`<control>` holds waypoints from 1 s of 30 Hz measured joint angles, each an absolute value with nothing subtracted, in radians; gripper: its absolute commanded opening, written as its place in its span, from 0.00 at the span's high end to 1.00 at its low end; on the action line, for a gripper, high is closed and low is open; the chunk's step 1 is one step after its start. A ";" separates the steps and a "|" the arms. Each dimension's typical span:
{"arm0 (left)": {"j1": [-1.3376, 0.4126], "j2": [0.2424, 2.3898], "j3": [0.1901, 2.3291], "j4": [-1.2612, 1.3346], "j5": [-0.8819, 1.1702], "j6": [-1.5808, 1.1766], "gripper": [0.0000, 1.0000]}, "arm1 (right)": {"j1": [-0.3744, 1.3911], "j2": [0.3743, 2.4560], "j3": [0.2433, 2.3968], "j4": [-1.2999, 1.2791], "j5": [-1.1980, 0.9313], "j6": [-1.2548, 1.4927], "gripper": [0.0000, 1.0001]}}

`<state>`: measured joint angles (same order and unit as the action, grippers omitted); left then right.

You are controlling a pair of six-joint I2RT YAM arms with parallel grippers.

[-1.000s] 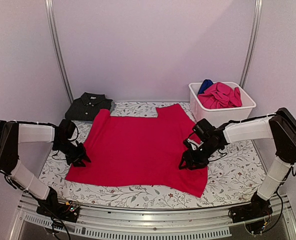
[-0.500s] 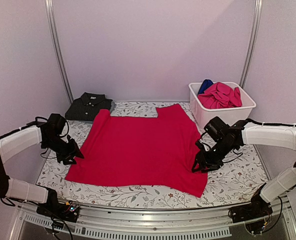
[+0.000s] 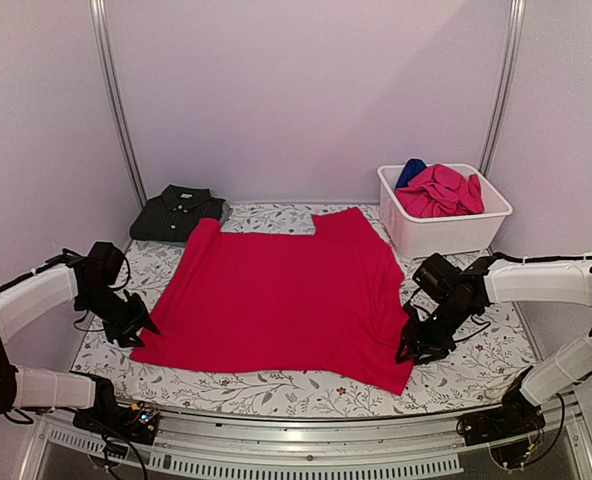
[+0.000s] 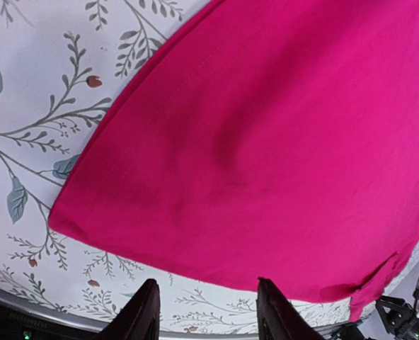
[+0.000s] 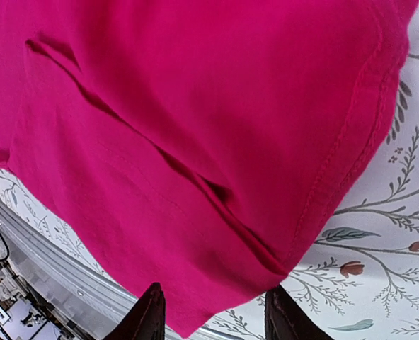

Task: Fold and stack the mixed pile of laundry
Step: Pick up the flattened T-shirt from the center of the board.

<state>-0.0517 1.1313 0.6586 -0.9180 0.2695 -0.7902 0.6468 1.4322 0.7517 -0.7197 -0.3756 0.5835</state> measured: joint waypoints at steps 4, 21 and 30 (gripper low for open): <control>-0.045 1.127 0.652 -0.918 0.268 -0.793 0.54 | 0.647 1.460 0.754 -0.699 -0.368 0.585 0.70; -0.039 1.105 0.630 -0.977 0.237 -0.829 0.46 | 0.648 1.438 0.894 -0.696 -0.400 0.476 1.00; -0.019 1.154 0.661 -1.090 0.144 -0.991 0.48 | 0.648 1.417 0.925 -0.716 -0.402 0.418 1.00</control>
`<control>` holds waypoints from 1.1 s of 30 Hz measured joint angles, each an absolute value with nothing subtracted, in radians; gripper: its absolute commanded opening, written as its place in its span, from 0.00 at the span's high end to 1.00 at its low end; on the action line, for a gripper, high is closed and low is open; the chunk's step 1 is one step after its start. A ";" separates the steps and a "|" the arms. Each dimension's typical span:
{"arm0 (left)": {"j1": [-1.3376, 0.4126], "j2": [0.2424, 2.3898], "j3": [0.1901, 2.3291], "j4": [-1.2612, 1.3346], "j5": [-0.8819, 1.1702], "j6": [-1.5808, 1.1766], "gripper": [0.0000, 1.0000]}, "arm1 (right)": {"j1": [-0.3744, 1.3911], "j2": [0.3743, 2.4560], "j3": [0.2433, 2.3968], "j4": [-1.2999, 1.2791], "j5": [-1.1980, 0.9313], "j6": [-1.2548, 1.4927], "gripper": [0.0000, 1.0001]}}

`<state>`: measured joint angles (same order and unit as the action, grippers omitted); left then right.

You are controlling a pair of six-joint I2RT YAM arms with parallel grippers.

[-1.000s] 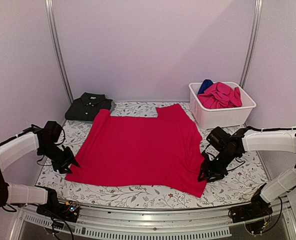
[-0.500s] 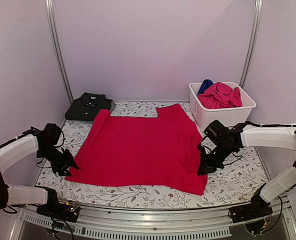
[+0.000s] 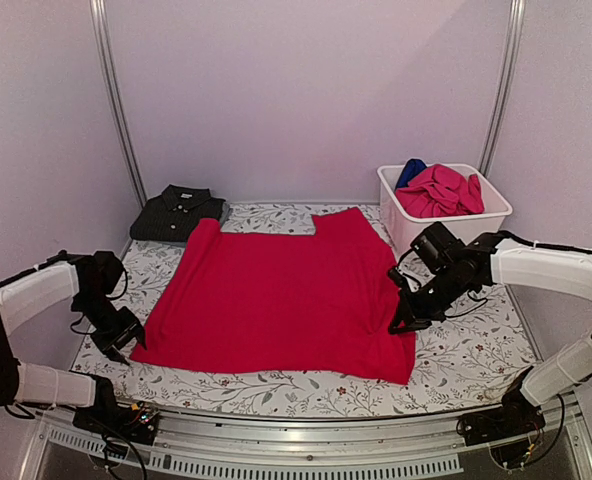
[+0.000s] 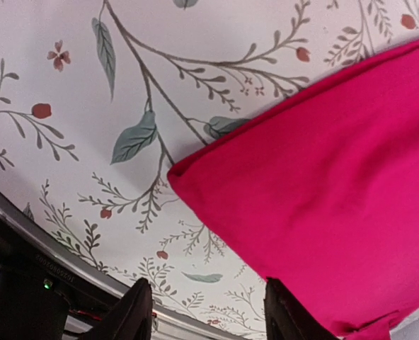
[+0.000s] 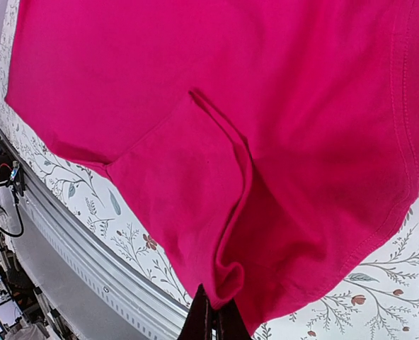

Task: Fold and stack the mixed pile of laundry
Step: Pick up the flattened T-shirt from the center of the board.

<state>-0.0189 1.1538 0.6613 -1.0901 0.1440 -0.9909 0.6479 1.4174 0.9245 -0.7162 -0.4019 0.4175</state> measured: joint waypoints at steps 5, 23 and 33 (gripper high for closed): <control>-0.014 1.207 0.647 -1.075 0.138 -1.052 0.53 | 0.648 1.402 0.925 -0.719 -0.403 0.404 1.00; 0.014 1.322 0.593 -0.927 0.087 -1.100 0.85 | 0.648 1.330 0.925 -0.718 -0.429 0.384 1.00; 0.023 1.228 0.555 -0.921 0.111 -1.113 1.00 | 0.648 1.278 0.926 -0.719 -0.452 0.377 1.00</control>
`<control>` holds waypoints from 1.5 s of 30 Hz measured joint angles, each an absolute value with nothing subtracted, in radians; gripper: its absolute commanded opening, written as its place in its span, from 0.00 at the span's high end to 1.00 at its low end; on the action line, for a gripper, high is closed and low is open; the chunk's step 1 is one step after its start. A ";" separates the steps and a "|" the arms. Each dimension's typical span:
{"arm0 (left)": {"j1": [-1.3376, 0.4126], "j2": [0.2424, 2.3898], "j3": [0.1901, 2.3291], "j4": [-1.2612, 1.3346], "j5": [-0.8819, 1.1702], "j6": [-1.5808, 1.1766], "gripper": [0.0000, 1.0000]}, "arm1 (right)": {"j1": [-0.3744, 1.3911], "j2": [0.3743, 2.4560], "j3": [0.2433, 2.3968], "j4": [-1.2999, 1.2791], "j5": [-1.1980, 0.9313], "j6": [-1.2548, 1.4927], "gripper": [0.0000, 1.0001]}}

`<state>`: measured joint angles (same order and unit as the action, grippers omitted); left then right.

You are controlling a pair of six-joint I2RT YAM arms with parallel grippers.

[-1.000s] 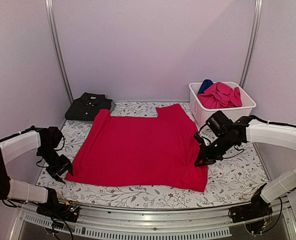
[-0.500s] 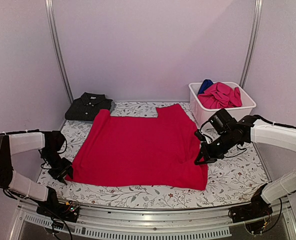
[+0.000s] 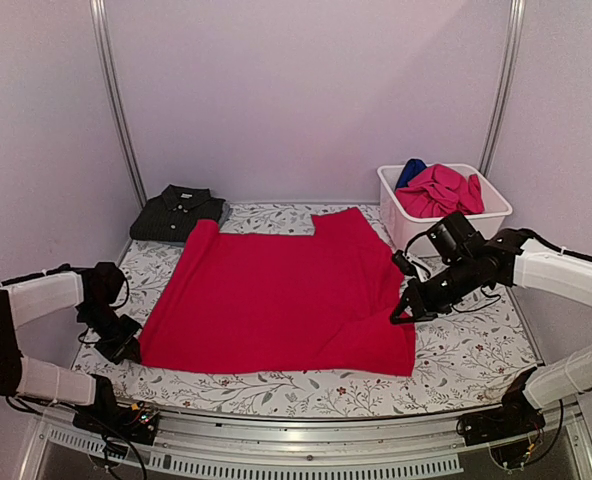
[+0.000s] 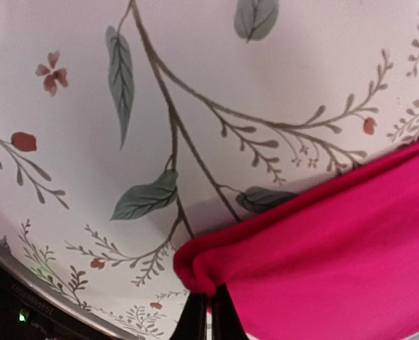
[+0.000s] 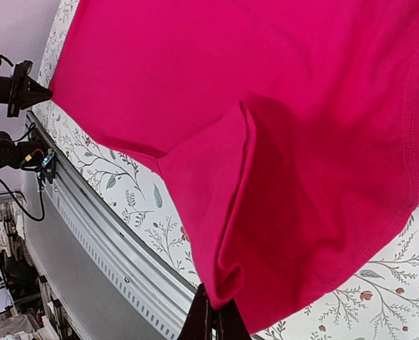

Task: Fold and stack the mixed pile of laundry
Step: Pick up the flattened T-shirt from the center of the board, then fold the flattened T-shirt at the center of the board.

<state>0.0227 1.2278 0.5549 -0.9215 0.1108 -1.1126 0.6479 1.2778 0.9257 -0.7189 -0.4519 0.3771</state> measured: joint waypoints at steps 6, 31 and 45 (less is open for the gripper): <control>0.023 1.191 0.625 -0.999 0.104 -1.118 1.00 | 0.648 1.275 0.979 -0.739 -0.448 0.364 1.00; 0.025 1.533 1.018 -0.959 0.103 -1.048 1.00 | 0.501 1.601 1.396 -0.758 -0.376 0.062 1.00; -0.001 1.677 1.082 -0.928 0.099 -1.016 1.00 | 0.445 1.723 1.445 -0.744 -0.369 -0.004 1.00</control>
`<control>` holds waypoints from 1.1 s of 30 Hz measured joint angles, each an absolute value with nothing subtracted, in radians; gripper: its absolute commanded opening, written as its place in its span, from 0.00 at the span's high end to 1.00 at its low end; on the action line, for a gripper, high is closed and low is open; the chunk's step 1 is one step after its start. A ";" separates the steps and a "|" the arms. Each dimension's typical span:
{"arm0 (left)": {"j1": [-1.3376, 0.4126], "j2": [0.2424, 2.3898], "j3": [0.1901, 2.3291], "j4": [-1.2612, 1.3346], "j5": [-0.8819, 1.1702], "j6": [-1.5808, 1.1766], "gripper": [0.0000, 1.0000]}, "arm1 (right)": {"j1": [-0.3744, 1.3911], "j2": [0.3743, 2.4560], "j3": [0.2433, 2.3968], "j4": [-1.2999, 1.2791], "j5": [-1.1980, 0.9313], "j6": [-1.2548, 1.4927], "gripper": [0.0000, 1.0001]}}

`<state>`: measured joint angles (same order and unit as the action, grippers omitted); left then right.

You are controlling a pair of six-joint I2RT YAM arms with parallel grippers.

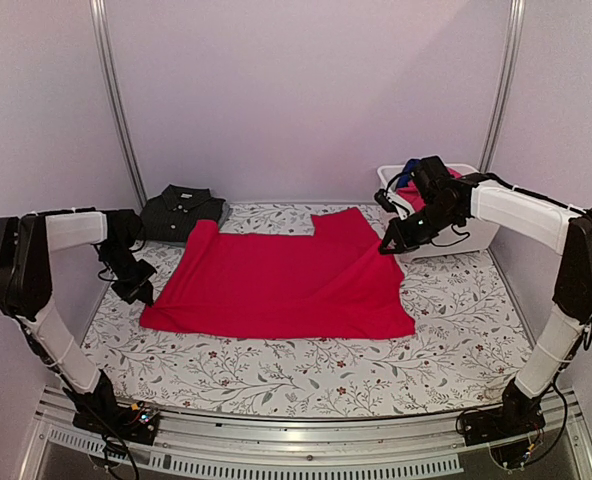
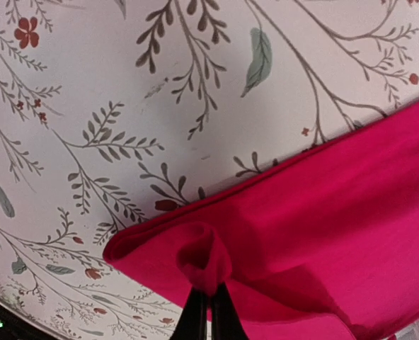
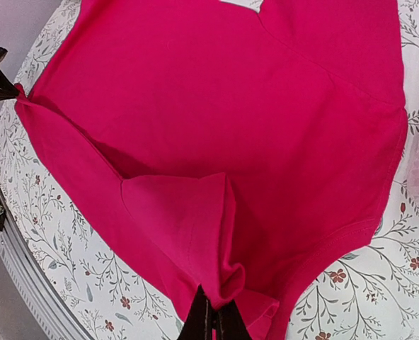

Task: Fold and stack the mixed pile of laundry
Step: Fold the flattened T-shirt at the center of the board.

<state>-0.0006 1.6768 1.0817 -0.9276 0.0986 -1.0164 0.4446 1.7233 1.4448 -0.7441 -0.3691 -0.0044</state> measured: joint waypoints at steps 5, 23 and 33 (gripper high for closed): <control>-0.024 1.707 1.106 -0.921 0.096 -1.002 1.00 | 0.444 1.723 1.441 -0.741 -0.361 -0.006 1.00; -0.048 1.768 1.164 -0.923 0.056 -0.951 1.00 | 0.437 1.723 1.402 -0.749 -0.285 -0.001 1.00; -0.064 1.797 1.183 -0.913 0.053 -0.925 1.00 | 0.418 1.721 1.394 -0.756 -0.271 0.024 1.00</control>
<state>-0.0639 1.7966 1.1828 -0.9127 0.0528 -0.9253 0.4175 1.7210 1.3937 -0.7555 -0.2707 0.0238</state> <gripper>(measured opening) 0.006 0.006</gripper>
